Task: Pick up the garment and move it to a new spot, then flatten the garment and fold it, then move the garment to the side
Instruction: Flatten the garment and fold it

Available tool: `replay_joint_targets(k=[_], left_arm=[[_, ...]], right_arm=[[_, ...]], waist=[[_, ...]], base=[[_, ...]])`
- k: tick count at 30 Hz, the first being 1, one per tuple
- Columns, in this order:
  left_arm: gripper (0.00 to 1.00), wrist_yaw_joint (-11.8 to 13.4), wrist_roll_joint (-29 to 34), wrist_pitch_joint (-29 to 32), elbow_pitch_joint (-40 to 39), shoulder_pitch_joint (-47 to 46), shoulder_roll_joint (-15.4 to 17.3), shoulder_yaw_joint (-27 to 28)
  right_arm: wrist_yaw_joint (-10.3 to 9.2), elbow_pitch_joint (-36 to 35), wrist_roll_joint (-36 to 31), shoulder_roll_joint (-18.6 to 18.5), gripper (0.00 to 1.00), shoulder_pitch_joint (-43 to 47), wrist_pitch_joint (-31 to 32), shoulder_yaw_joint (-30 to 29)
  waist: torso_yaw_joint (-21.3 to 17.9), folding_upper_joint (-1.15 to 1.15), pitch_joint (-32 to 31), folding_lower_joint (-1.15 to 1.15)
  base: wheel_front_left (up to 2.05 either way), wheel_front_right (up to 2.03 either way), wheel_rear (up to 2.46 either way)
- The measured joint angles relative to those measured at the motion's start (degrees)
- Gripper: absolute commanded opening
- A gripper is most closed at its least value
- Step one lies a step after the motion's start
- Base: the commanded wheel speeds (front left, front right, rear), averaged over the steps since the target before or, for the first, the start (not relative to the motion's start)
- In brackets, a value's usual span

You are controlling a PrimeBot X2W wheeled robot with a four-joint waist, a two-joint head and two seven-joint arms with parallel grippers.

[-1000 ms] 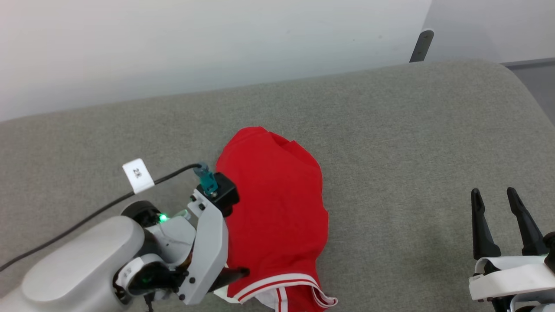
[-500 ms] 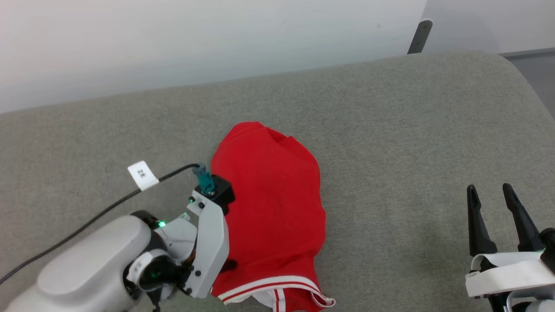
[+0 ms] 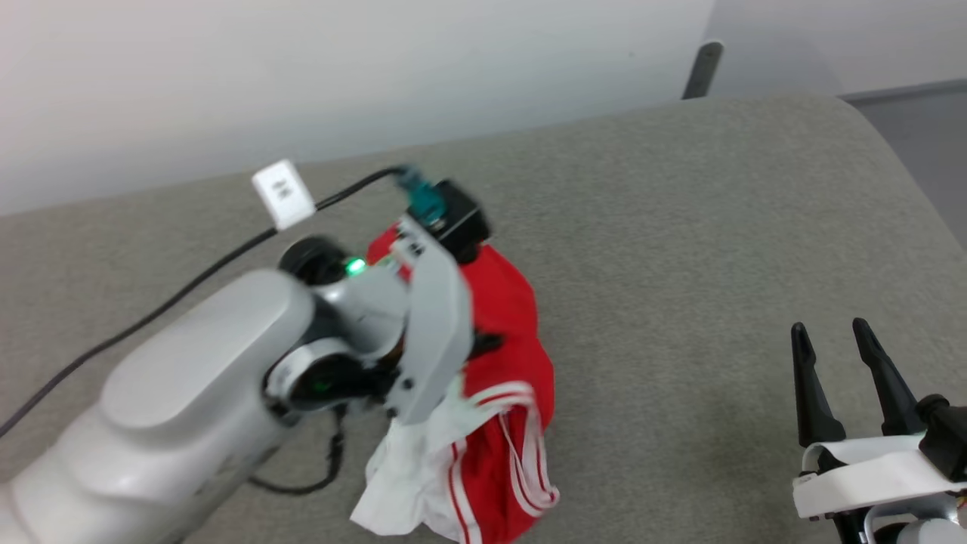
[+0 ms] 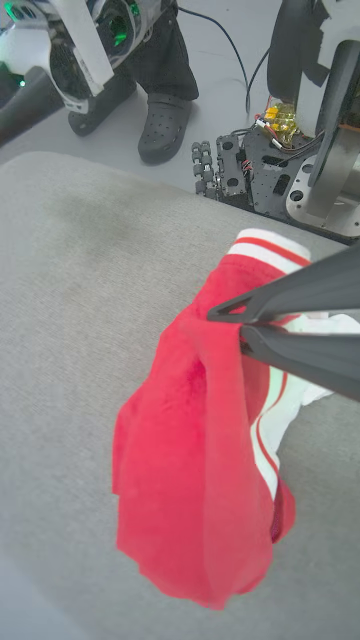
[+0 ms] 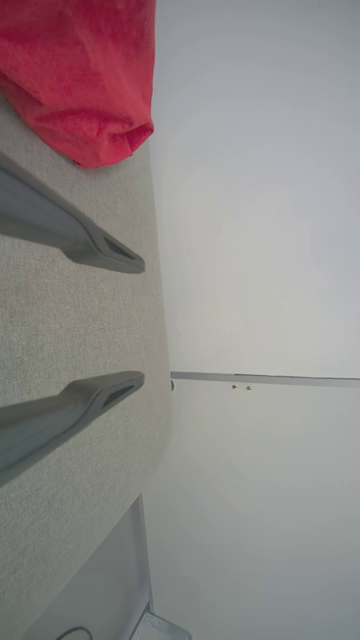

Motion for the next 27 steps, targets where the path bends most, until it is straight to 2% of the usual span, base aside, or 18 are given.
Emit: replay_joint_targets(k=[7, 14, 15, 16, 17, 18, 27], left_arm=[[0.0, -2.0, 2.0, -3.8, 5.7, -2.5, -5.3, -2.4], [0.0, -2.5, 3.1, -6.1, 11.9, -1.6, -6.3, -6.7], [0.02, -2.5, 2.8, -6.5, 12.3, -1.5, -6.2, -7.1], [0.3, -2.5, 2.6, -6.7, 12.4, -1.6, -6.2, -7.4], [0.7, -2.5, 2.4, -6.8, 12.2, -1.7, -6.0, -7.9], [1.0, -2.5, 2.1, -7.0, 12.3, -1.9, -5.8, -8.2], [1.0, -2.5, -0.8, -8.4, 10.0, -4.0, -2.6, -8.7]], right_arm=[[0.0, 0.4, 1.0, 1.0, 1.0, -1.4, 0.0, 0.8], [0.0, 1.0, 1.7, 2.1, 1.0, -2.4, 0.0, 1.3], [0.0, 1.1, 1.7, 2.2, 1.0, -2.5, 0.0, 1.3], [0.0, 1.1, 1.7, 2.4, 1.0, -2.5, 0.0, 1.2], [0.0, 1.1, 1.7, 2.5, 1.0, -2.6, 0.0, 1.1], [0.0, 1.2, 1.7, 2.5, 1.0, -2.6, 0.0, 0.9], [0.0, 1.0, 1.1, 2.0, 1.0, -2.5, 0.0, -0.3]], waist=[[-3.6, 0.0, 1.3, 0.0], [-6.9, 0.0, 3.8, 0.0], [-7.3, 0.0, 4.2, 0.0], [-7.6, 0.0, 4.5, 0.0], [-7.8, 0.0, 4.8, 0.0], [-7.9, 0.0, 5.0, 0.0], [-5.8, 0.0, 3.8, 0.0]], base=[[0.0, 0.0, 0.0], [0.0, 0.0, 0.0], [0.0, 0.0, 0.0], [0.0, 0.0, 0.0], [0.0, 0.0, 0.0], [0.0, 0.0, 0.0], [0.0, 0.0, 0.0]])
